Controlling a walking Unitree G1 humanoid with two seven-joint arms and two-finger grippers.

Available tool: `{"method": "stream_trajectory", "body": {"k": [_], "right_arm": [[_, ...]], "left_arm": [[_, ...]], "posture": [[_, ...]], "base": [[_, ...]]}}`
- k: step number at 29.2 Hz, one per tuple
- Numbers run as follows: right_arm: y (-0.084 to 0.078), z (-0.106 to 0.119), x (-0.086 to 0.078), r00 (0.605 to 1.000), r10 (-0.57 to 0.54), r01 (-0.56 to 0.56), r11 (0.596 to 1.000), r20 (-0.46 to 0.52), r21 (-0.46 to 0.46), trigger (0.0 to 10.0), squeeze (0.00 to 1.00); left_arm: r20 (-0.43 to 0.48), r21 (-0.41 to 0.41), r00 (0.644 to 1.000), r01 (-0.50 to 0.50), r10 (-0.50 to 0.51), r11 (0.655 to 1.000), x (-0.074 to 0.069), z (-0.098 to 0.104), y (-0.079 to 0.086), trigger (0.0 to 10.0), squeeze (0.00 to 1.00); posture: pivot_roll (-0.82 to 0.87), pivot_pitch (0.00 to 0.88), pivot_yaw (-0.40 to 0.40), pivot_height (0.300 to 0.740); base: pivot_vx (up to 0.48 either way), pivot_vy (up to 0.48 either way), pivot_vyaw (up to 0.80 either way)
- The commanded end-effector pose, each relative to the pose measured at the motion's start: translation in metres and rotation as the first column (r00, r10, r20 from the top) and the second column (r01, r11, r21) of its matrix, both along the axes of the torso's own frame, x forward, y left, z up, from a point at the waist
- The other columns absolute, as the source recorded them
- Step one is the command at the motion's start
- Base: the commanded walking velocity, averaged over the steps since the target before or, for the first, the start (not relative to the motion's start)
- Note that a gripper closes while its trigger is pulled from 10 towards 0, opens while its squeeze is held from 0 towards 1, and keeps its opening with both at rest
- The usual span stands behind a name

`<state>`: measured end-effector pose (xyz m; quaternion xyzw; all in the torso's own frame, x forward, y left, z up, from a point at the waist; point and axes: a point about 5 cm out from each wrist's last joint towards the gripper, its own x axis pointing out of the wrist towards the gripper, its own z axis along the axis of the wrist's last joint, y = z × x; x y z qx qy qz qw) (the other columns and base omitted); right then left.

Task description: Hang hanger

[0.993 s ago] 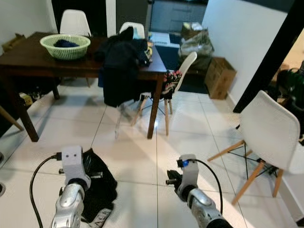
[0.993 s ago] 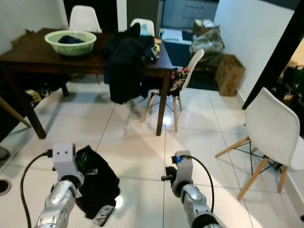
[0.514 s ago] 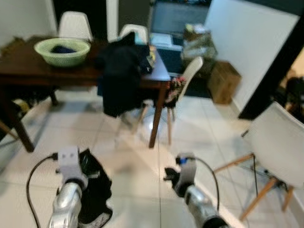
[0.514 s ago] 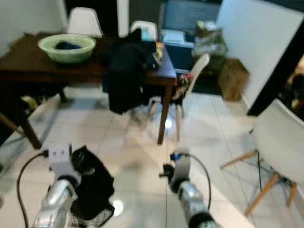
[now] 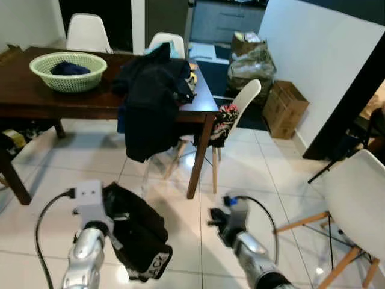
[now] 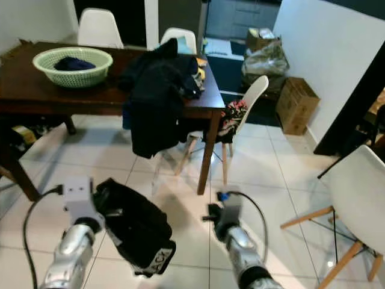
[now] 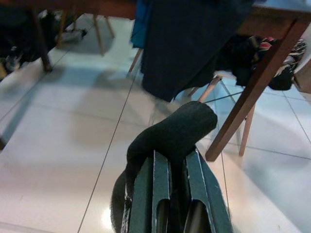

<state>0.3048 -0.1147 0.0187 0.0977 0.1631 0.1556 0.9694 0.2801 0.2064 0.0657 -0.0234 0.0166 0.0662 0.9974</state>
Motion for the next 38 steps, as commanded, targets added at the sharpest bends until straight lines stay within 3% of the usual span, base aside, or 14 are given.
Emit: {"method": "stream_trajectory", "body": {"k": [1, 3, 5, 7, 8, 9, 11, 12, 13, 15, 18, 19, 21, 38], "right_arm": [[-0.011, 0.001, 0.002, 0.999, -0.043, 0.043, 0.999, -0.003, 0.015, 10.0, 0.00], [-0.007, 0.009, 0.007, 0.999, -0.035, 0.034, 0.999, 0.029, 0.037, 10.0, 0.00], [0.002, 0.032, 0.021, 0.993, -0.001, -0.007, 0.998, 0.118, 0.067, 10.0, 0.00], [0.002, 0.032, 0.021, 0.993, -0.001, -0.007, 0.998, 0.118, 0.067, 10.0, 0.00], [0.007, 0.043, 0.027, 0.986, 0.018, -0.031, 0.997, 0.164, 0.077, 10.0, 0.00], [0.007, 0.043, 0.027, 0.986, 0.018, -0.031, 0.997, 0.164, 0.077, 10.0, 0.00], [0.014, 0.061, 0.035, 0.972, 0.049, -0.070, 0.994, 0.230, 0.085, 10.0, 0.00], [0.014, 0.061, 0.035, 0.972, 0.049, -0.070, 0.994, 0.230, 0.085, 10.0, 0.00], [0.016, 0.065, 0.037, 0.969, 0.058, -0.081, 0.993, 0.241, 0.084, 10.0, 0.00], [0.016, 0.065, 0.037, 0.969, 0.058, -0.081, 0.993, 0.241, 0.084, 10.0, 0.00], [0.015, 0.051, 0.032, 0.979, 0.110, -0.111, 0.994, 0.169, -0.006, 10.0, 0.00], [0.015, 0.051, 0.032, 0.979, 0.110, -0.111, 0.994, 0.169, -0.006, 10.0, 0.00], [0.007, 0.020, 0.016, 0.989, 0.141, -0.136, 0.985, 0.036, -0.106, 10.0, 0.00], [0.007, 0.022, 0.013, 0.992, 0.115, -0.112, 0.992, 0.043, -0.060, 10.0, 0.00]], "left_arm": [[0.039, 0.005, 0.999, 0.018, -0.019, 1.000, 0.004, 0.010, -0.005, 10.0, 0.00], [0.075, 0.016, 0.997, 0.024, -0.026, 1.000, 0.009, 0.020, -0.007, 10.0, 0.00], [0.206, 0.041, 0.978, 0.015, -0.023, 0.999, 0.025, 0.062, -0.007, 10.0, 0.00], [0.206, 0.041, 0.978, 0.015, -0.023, 0.999, 0.025, 0.062, -0.007, 10.0, 0.00], [0.277, 0.046, 0.961, 0.005, -0.018, 0.999, 0.033, 0.086, -0.006, 10.0, 0.00], [0.277, 0.046, 0.961, 0.005, -0.018, 0.999, 0.033, 0.086, -0.006, 10.0, 0.00], [0.405, 0.123, 0.911, 0.032, -0.079, 0.992, 0.047, 0.137, -0.011, 10.0, 0.00], [0.405, 0.123, 0.911, 0.032, -0.079, 0.992, 0.047, 0.137, -0.011, 10.0, 0.00], [0.467, 0.147, 0.877, 0.050, -0.113, 0.988, 0.052, 0.162, -0.018, 10.0, 0.00], [0.467, 0.147, 0.877, 0.050, -0.113, 0.988, 0.052, 0.162, -0.018, 10.0, 0.00], [0.579, 0.183, 0.799, 0.064, -0.160, 0.981, 0.055, 0.211, -0.030, 10.0, 0.00], [0.579, 0.183, 0.799, 0.064, -0.160, 0.981, 0.055, 0.211, -0.030, 10.0, 0.00], [0.646, 0.242, 0.734, 0.064, -0.210, 0.968, 0.054, 0.249, -0.032, 10.0, 0.00], [0.716, 0.421, 0.595, 0.050, -0.365, 0.906, 0.050, 0.326, -0.039, 10.0, 0.00]], "posture": [[0.00, 0.000, -0.106, 0.740], [-0.01, 0.002, -0.106, 0.740], [0.00, 0.006, -0.110, 0.740], [0.00, 0.006, -0.110, 0.740], [0.00, 0.006, -0.110, 0.740], [0.00, 0.006, -0.110, 0.740], [0.00, 0.010, -0.112, 0.740], [0.00, 0.010, -0.112, 0.740], [0.00, 0.011, -0.113, 0.740], [0.00, 0.011, -0.113, 0.740], [-0.01, 0.014, -0.109, 0.740], [-0.01, 0.014, -0.109, 0.740], [0.00, 0.020, -0.119, 0.740], [0.01, 0.014, -0.104, 0.740]], "base": [[0.390, 0.000, 0.00], [0.390, 0.000, 0.00], [0.386, 0.000, 0.00], [0.386, 0.000, 0.00], [0.386, 0.000, 0.00], [0.386, 0.000, 0.00], [0.386, 0.000, 0.00], [0.386, 0.000, 0.00], [0.390, 0.000, 0.00], [0.390, 0.000, 0.00], [0.390, 0.000, 0.00], [0.390, 0.000, 0.00], [0.388, 0.000, 0.00], [0.397, 0.000, 0.00]]}}
